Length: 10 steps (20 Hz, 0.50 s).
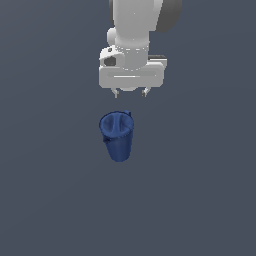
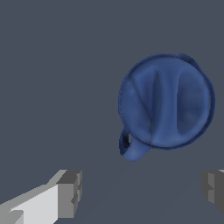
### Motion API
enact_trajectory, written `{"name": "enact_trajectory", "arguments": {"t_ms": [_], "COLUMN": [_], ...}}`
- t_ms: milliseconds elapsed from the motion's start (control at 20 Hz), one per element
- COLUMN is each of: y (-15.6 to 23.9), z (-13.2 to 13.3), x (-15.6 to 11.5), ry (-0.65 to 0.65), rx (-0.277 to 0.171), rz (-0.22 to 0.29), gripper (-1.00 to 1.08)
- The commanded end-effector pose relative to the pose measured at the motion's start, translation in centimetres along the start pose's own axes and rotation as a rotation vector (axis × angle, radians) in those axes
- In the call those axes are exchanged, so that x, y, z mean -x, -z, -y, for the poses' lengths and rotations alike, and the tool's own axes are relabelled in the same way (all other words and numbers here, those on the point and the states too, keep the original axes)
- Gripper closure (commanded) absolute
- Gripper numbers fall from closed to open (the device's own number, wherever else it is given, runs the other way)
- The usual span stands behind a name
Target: Pick up the object and move it to a goal position.
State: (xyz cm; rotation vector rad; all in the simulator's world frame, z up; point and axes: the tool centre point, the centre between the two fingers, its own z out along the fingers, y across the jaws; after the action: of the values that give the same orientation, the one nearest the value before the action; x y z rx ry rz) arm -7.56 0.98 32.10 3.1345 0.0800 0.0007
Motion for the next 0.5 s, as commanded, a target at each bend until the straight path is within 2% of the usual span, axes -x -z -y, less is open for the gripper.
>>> {"name": "enact_trajectory", "arguments": {"t_ms": [0,450], "y": [0.00,0.20], "z": [0.00,-0.73], "x": [0.00,0.17], "ry": [0.000,-0.002], "rx": [0.000,-0.008], "rz": [0.000,0.004], "gripper": [-0.20,-0.20]}}
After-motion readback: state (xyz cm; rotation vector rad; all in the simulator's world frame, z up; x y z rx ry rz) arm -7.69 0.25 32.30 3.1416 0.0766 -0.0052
